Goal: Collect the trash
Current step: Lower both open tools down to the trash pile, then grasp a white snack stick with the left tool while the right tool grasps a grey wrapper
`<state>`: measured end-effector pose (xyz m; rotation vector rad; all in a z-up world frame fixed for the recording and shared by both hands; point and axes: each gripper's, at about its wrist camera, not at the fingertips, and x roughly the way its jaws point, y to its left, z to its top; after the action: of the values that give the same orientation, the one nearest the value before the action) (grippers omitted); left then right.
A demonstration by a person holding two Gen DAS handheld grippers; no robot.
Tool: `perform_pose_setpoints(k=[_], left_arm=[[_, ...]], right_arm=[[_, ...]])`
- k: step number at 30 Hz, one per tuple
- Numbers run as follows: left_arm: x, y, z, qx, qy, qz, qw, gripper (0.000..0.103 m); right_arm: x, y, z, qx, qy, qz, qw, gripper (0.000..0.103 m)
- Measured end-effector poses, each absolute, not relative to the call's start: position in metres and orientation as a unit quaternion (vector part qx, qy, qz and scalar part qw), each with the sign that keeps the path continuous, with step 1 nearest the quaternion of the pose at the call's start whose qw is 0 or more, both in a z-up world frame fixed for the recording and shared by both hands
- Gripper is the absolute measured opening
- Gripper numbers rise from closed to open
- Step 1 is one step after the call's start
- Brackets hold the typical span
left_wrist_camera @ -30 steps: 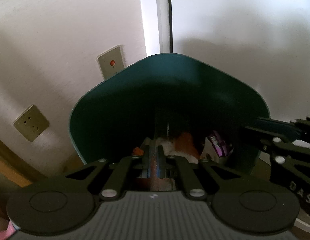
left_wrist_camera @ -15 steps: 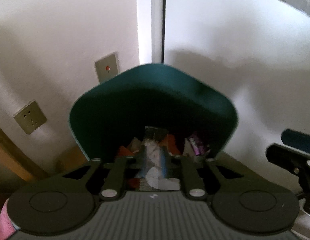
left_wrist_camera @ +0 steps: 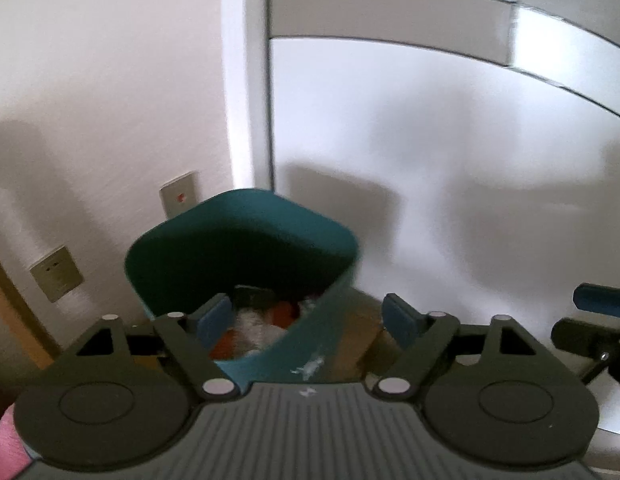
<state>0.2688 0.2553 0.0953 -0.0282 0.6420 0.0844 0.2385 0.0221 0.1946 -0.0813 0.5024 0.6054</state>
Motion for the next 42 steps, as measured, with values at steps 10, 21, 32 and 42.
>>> perform_pose_setpoints(k=[10, 21, 32, 42], left_arm=[[0.251, 0.196, 0.049, -0.042, 0.283, -0.026, 0.958, 0.100], [0.312, 0.132, -0.098, -0.052, 0.338, -0.086, 0.936, 0.103], [0.382, 0.079, -0.308, -0.008, 0.485, -0.077, 0.871, 0.103], [0.426, 0.039, -0.488, -0.018, 0.647, -0.015, 0.762, 0.103]], right_arm=[[0.221, -0.062, 0.131, -0.028, 0.283, 0.268, 0.920, 0.056], [0.253, -0.128, -0.018, -0.048, 0.358, 0.195, 0.912, 0.057], [0.333, -0.141, -0.182, -0.036, 0.479, 0.147, 0.864, 0.057], [0.401, -0.139, -0.325, 0.054, 0.594, 0.085, 0.798, 0.056]])
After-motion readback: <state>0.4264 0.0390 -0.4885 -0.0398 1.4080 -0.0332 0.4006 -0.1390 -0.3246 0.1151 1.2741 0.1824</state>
